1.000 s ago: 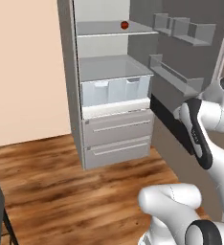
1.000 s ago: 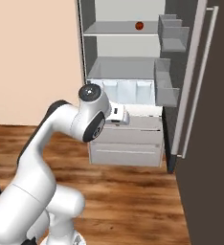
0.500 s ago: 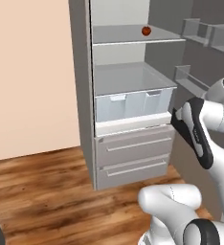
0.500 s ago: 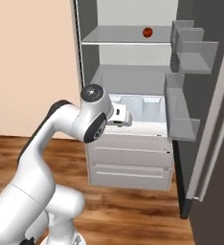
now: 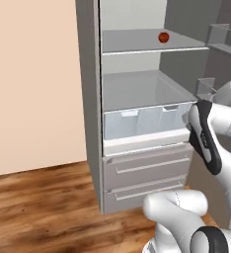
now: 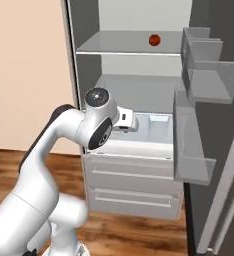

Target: Take the cheese, chicken drumstick, and tomato from the fridge and place them on the plate on the dining counter to create an appetizer plate.

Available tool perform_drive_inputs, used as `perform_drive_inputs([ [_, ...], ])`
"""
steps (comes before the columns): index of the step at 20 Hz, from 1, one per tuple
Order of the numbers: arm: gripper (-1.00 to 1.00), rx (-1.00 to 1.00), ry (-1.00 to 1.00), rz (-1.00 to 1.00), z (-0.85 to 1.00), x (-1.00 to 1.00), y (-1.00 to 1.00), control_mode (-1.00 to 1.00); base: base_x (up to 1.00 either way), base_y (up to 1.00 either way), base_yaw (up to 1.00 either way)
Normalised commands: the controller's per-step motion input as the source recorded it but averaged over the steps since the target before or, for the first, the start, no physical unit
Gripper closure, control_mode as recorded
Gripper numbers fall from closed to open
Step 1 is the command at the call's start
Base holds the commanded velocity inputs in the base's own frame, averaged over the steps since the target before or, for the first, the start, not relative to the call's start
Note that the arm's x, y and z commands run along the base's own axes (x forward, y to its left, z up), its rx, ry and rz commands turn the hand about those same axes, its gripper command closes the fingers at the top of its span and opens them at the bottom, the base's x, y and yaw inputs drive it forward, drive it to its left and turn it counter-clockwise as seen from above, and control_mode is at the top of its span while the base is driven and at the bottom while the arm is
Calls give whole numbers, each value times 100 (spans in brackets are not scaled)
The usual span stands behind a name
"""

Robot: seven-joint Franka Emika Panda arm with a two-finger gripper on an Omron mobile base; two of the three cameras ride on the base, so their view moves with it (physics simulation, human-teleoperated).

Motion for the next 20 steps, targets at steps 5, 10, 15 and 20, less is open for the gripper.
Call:
perform_drive_inputs([
  [5, -100, 0, 0, 0, 0, 0, 0, 100, 96, -16, 1],
  [10, -100, 0, 0, 0, 0, 0, 0, 100, 83, -26, 0],
  [15, -100, 0, 0, 0, 0, 0, 0, 100, 58, -39, 0],
  [20, -100, 0, 0, 0, 0, 0, 0, 100, 36, -31, 0],
])
